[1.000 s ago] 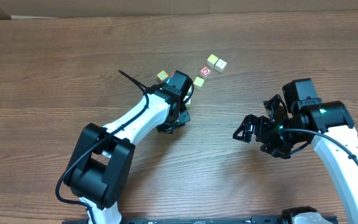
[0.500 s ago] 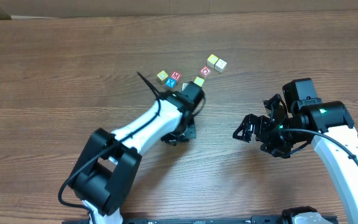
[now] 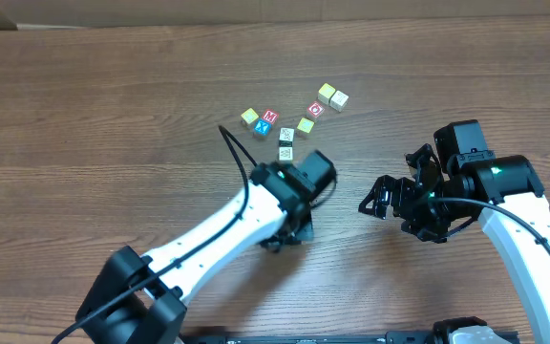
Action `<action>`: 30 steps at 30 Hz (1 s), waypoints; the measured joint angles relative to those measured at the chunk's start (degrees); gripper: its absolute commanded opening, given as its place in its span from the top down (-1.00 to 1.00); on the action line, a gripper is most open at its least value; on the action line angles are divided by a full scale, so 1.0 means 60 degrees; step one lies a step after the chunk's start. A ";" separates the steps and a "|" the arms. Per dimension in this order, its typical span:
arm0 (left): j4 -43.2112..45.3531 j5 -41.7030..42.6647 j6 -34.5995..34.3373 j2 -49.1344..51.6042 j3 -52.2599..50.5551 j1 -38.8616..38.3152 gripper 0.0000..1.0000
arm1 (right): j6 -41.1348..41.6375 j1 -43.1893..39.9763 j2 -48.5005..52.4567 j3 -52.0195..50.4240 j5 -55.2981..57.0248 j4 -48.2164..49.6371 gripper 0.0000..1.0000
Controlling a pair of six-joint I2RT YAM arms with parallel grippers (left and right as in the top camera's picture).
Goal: Flip 5 blocks
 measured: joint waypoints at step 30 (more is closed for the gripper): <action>0.2011 -0.0015 -0.1807 -0.0044 -0.1566 -0.0204 0.89 | -0.0004 0.0000 0.0000 -0.0004 0.0007 -0.0149 -1.00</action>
